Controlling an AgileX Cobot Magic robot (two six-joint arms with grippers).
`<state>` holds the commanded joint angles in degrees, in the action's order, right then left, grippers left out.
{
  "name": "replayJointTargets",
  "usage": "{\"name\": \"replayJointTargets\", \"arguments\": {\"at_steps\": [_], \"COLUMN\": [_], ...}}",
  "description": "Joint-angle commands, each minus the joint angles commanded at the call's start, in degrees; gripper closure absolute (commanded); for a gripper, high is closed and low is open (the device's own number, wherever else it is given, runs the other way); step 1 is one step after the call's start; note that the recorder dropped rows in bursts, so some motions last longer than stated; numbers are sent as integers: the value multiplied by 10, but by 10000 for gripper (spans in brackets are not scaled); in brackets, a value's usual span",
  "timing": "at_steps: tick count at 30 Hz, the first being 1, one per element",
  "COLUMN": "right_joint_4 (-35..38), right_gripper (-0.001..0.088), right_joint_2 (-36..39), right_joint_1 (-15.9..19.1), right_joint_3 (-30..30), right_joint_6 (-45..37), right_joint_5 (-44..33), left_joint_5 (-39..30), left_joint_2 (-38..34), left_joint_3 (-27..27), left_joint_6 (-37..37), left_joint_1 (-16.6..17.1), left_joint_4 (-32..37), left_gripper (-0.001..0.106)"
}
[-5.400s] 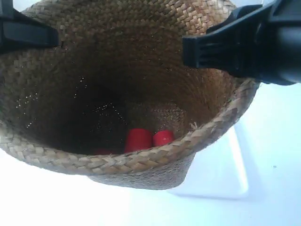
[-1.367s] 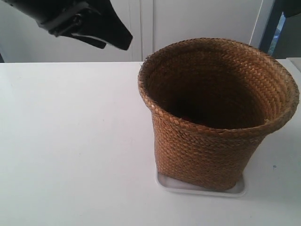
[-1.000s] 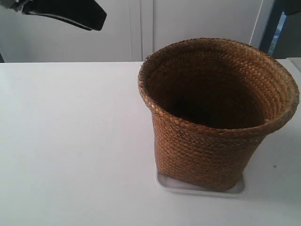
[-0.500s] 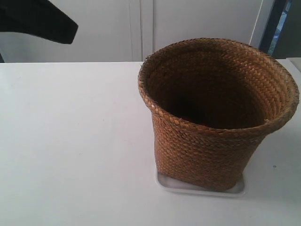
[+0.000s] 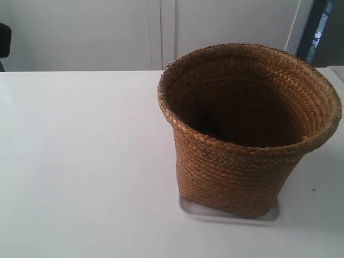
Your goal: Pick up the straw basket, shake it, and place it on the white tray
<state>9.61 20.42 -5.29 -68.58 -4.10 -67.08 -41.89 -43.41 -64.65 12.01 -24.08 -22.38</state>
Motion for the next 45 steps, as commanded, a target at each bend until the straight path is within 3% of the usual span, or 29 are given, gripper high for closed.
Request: {"name": "replayJointTargets", "arguments": {"at_steps": [11,17,19,25,31,35,40,45], "right_joint_4": [0,0,0,0,0,0,0,0], "right_gripper": [868,868,868,868,868,868,868,868], "right_joint_2": [-37,-40,-40,-40,-40,-40,-40,-40], "right_joint_1": [0,0,0,0,0,0,0,0], "right_joint_3": [0,0,0,0,0,0,0,0], "right_joint_6": [0,0,0,0,0,0,0,0], "right_joint_5": [0,0,0,0,0,0,0,0], "left_joint_5": [0,2,-9,-4,64,123,140,139], "left_joint_2": [0,25,36,64,112,174,259,327], "left_joint_3": [0,0,0,18,117,223,318,339], "left_joint_6": [0,50,59,58,58,58,58,58], "left_joint_1": [0,5,25,143,229,286,340,363], "left_joint_4": [0,54,57,57,54,44,36,33], "left_gripper": [1053,1053,1053,1053,1053,1053,1053,1053]}}
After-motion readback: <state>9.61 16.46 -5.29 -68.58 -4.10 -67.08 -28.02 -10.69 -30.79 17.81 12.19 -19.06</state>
